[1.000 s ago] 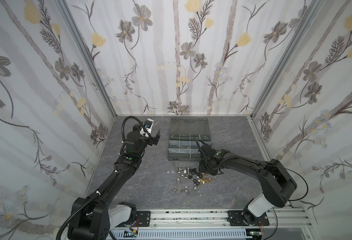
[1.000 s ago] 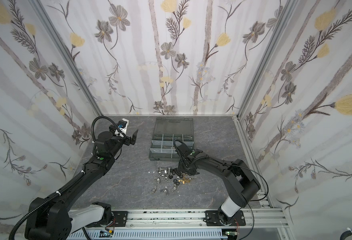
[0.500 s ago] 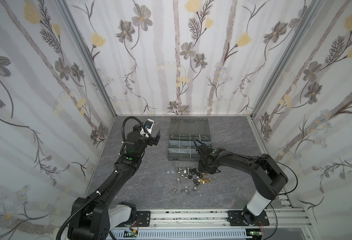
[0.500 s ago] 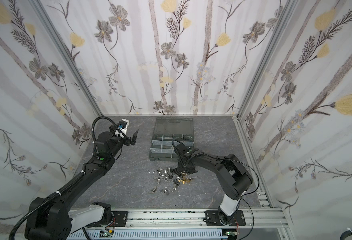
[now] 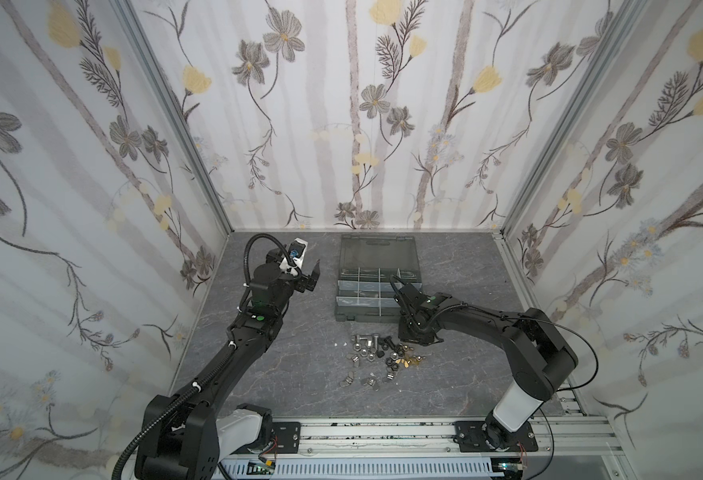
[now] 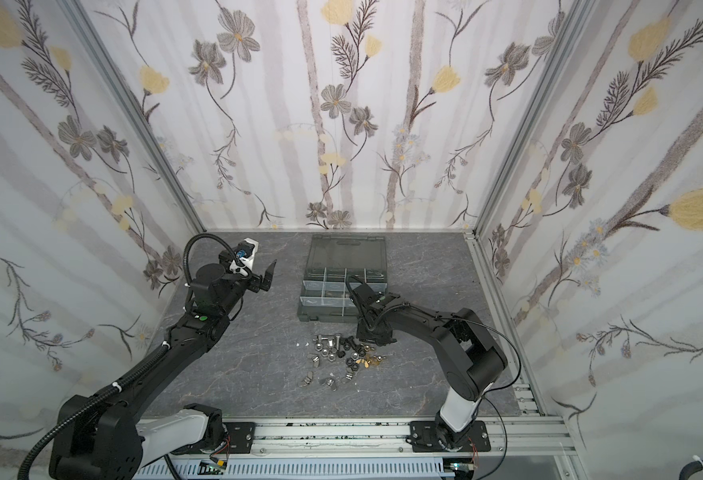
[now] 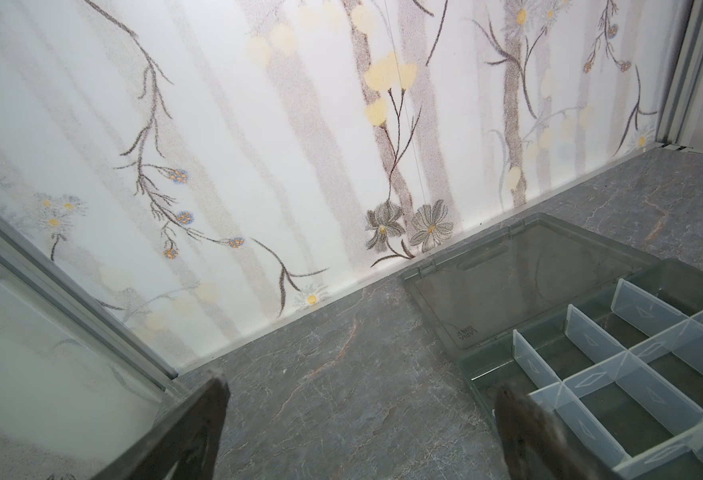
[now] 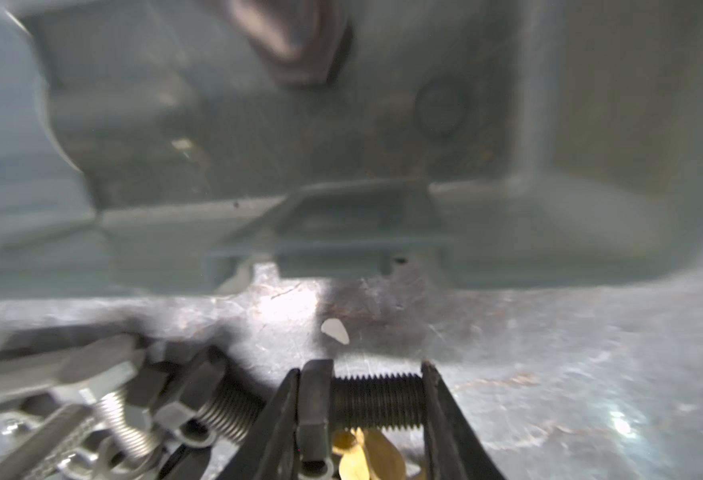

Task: Sort the screws and nuts into containers
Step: 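Carry the black bolt into the organizer and release it with the right gripper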

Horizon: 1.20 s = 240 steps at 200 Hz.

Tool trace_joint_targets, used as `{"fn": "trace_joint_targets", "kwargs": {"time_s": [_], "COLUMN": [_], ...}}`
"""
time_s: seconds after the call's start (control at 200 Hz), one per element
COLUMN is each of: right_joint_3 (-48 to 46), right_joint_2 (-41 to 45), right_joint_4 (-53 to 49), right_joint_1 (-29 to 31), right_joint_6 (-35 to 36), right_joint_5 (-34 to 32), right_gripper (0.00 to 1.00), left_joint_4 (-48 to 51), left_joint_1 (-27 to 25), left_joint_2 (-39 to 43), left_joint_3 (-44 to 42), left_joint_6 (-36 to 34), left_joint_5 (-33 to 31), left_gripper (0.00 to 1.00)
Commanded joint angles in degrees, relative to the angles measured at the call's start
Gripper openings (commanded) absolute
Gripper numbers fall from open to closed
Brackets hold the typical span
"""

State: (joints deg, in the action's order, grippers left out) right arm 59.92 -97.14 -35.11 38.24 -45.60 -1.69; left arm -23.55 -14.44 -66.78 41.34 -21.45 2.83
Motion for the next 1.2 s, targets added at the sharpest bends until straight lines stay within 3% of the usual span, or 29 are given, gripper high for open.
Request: {"fn": "trace_joint_targets", "kwargs": {"time_s": [0.0,0.55,0.974,1.194], "right_joint_3": [2.55,17.70,17.12,16.81], "right_joint_2": [1.61,-6.19,-9.73,-10.08], "right_joint_4": [-2.58,-7.26,-4.88,-4.44], "right_joint_1": [-1.02,-7.56,-8.44,-8.61], "right_joint_6": [1.86,14.16,16.44,16.86], "right_joint_5": [-2.73,-5.74,-4.37,-4.12], "right_gripper": [0.31,0.32,0.35,0.42], "left_joint_4": [-1.18,-1.15,-1.22,-1.20], "left_joint_1": [0.02,0.01,-0.06,-0.11], "left_joint_2": [0.32,1.39,1.48,1.46], "left_joint_3": [-0.16,-0.47,-0.81,-0.88], "left_joint_6": [-0.87,-1.82,-2.25,-2.37], "left_joint_5": [0.23,-0.66,-0.81,-0.90], "left_gripper": [1.00,1.00,1.00,1.00]}}
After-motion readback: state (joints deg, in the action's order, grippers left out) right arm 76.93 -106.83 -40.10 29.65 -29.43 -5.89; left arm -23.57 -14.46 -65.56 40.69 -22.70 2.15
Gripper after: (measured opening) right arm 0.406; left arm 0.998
